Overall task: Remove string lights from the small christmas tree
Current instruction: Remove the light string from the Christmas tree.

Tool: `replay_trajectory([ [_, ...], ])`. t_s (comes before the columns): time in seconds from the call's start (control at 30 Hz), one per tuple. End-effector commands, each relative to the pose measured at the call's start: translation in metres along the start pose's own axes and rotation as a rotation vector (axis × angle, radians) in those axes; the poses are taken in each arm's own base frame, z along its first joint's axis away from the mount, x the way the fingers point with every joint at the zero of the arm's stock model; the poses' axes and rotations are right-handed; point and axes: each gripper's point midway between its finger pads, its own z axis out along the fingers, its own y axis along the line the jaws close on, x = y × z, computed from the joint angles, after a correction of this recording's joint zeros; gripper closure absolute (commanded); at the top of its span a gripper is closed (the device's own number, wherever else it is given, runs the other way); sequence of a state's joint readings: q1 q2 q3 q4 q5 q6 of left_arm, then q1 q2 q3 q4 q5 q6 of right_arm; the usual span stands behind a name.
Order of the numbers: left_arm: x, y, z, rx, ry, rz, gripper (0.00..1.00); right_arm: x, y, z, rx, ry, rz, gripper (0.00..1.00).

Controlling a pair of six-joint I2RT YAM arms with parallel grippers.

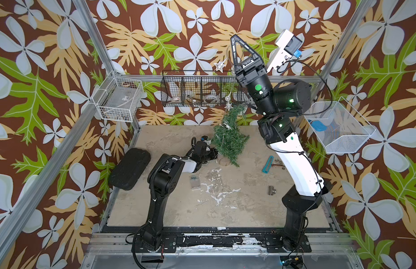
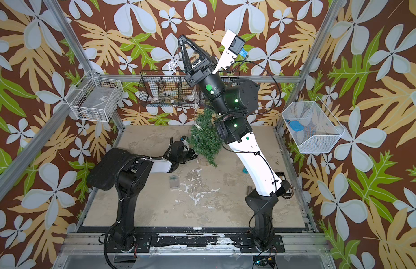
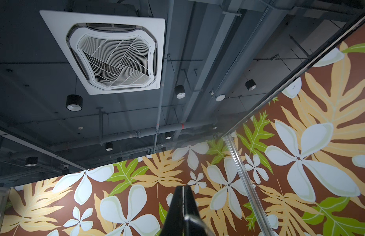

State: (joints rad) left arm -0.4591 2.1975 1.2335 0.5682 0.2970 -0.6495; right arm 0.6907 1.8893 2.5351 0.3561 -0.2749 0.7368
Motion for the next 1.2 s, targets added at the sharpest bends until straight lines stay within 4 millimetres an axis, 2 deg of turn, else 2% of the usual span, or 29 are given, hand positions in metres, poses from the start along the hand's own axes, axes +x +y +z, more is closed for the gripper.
replay_trajectory([
  [0.0, 0.07, 0.081, -0.015, -0.315, 0.233, -0.079, 0.89, -0.024, 0.021, -0.006, -0.066, -0.007, -0.007, 1.0],
  [0.1, 0.072, 0.085, -0.016, -0.326, 0.239, -0.081, 0.89, -0.037, 0.027, -0.017, -0.068, 0.024, -0.007, 1.0],
  [0.17, 0.071, 0.087, -0.017, -0.328, 0.238, -0.084, 0.89, -0.039, 0.032, -0.026, -0.064, 0.068, -0.022, 1.0],
  [0.3, 0.067, 0.085, -0.016, -0.322, 0.234, -0.083, 0.89, -0.019, 0.037, -0.049, -0.04, 0.203, -0.082, 1.0],
  [0.43, 0.061, 0.078, -0.014, -0.302, 0.226, -0.084, 0.89, 0.034, 0.0, -0.085, 0.091, 0.382, -0.113, 1.0],
  [0.53, 0.058, 0.074, -0.013, -0.288, 0.224, -0.083, 0.89, 0.08, -0.043, -0.127, 0.247, 0.532, -0.172, 1.0],
  [0.6, 0.057, 0.073, -0.014, -0.289, 0.223, -0.082, 0.89, 0.104, -0.06, -0.158, 0.308, 0.598, -0.188, 1.0],
  [0.77, 0.057, 0.071, -0.015, -0.285, 0.223, -0.081, 0.89, 0.154, -0.067, -0.22, 0.314, 0.758, -0.152, 1.0],
  [0.87, 0.056, 0.07, -0.015, -0.287, 0.216, -0.081, 0.89, 0.174, -0.071, -0.25, 0.329, 0.842, -0.15, 1.0],
  [0.93, 0.057, 0.069, -0.014, -0.289, 0.215, -0.075, 0.89, 0.181, -0.078, -0.266, 0.363, 0.886, -0.175, 1.0],
  [1.0, 0.056, 0.067, -0.013, -0.289, 0.213, -0.07, 0.89, 0.179, -0.086, -0.276, 0.414, 0.897, -0.205, 1.0],
  [1.17, 0.058, 0.067, -0.01, -0.291, 0.221, -0.068, 0.89, 0.15, -0.116, -0.291, 0.608, 0.848, -0.32, 1.0],
])
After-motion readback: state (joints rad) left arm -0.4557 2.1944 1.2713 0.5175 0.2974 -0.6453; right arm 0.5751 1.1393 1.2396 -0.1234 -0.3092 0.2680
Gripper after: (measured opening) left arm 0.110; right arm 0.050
